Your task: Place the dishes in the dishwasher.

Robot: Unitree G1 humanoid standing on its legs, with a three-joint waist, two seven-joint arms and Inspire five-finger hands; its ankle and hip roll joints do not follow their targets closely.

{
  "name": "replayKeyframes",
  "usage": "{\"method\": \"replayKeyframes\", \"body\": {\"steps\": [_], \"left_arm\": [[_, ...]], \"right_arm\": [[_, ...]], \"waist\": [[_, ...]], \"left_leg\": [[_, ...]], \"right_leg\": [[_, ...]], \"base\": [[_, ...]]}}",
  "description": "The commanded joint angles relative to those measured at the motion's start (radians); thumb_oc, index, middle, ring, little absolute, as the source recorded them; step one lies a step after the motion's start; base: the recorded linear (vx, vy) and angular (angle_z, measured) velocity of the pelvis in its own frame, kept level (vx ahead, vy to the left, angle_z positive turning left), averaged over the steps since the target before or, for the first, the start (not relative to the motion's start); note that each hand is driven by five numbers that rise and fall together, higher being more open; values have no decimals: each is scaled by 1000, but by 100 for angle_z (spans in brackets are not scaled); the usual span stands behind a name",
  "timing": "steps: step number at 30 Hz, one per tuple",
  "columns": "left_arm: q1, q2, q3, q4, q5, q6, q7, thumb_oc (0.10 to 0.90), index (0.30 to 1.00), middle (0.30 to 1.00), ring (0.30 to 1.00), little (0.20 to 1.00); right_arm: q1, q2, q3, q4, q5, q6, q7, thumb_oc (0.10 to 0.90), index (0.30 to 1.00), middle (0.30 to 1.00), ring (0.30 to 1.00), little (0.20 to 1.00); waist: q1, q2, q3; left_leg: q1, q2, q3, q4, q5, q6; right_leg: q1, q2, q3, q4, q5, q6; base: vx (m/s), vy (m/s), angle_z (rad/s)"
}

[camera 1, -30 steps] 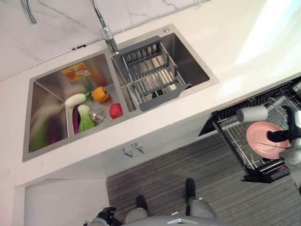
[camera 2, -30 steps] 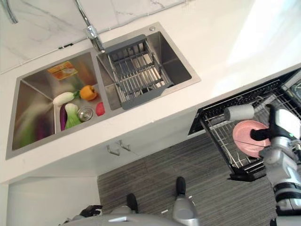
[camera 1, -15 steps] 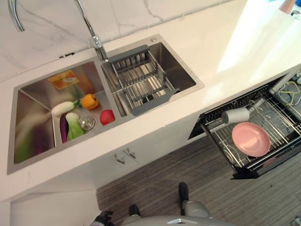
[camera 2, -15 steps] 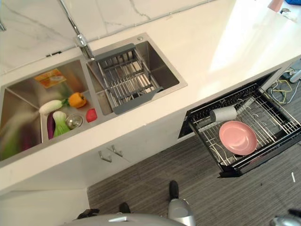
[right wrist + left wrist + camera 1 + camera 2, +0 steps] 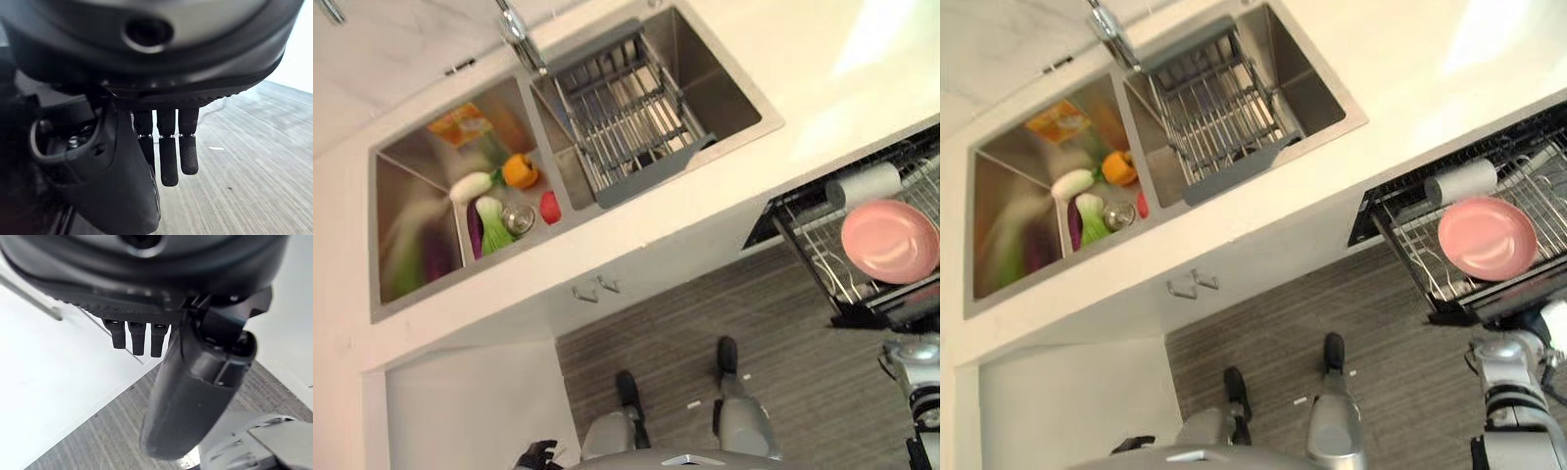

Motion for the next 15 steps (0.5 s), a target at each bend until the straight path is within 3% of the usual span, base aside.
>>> {"method": "replayKeyframes", "body": {"steps": [1, 5, 10, 11, 12, 15], "left_arm": [[-44, 76, -48, 61, -30, -4, 28, 800, 900, 900, 900, 900], [-36, 89, -53, 59, -75, -13, 24, 800, 900, 900, 900, 900], [-52, 107, -42, 76, -88, -17, 30, 800, 900, 900, 900, 900], [-59, 109, -33, 93, -90, -16, 26, 800, 900, 900, 900, 900], [-62, 108, -30, 105, -89, -14, 21, 800, 900, 900, 900, 900], [-70, 107, -18, 120, -86, -9, 17, 800, 900, 900, 900, 900]], "right_arm": [[-231, -121, 74, -115, -155, -169, -3, 400, 300, 300, 300, 300], [-405, -197, 185, -163, -168, -187, 3, 400, 300, 300, 300, 300], [-516, -242, 259, -233, -188, -205, -2, 400, 300, 300, 300, 300], [-525, -241, 275, -263, -203, -208, -3, 615, 622, 622, 622, 622], [-521, -234, 281, -272, -208, -208, 1, 800, 900, 900, 900, 900], [-487, -216, 281, -294, -224, -206, 15, 800, 900, 900, 900, 900]], "waist": [[47, -57, -35], [66, -73, -23], [79, -91, -19], [81, -99, -20], [81, -103, -21], [77, -108, -23]], "left_leg": [[-42, 76, -117, 21, 75, -30], [-90, 94, -142, 7, 111, -44], [-125, 99, -152, 4, 122, -50], [-129, 103, -150, 4, 124, -52], [-129, 103, -149, 4, 122, -53], [-125, 104, -147, 4, 119, -54]], "right_leg": [[30, -48, -18, 32, -107, 83], [-9, -35, -40, 32, -103, 77], [-36, -28, -49, 32, -101, 74], [-41, -25, -50, 32, -100, 74], [-40, -24, -52, 32, -101, 73], [-36, -23, -54, 32, -100, 71]], "base": [[-3, -52, 7], [-16, -68, 16], [-10, -32, 17], [15, -16, 4], [0, 0, 0], [12, 9, 1]]}}
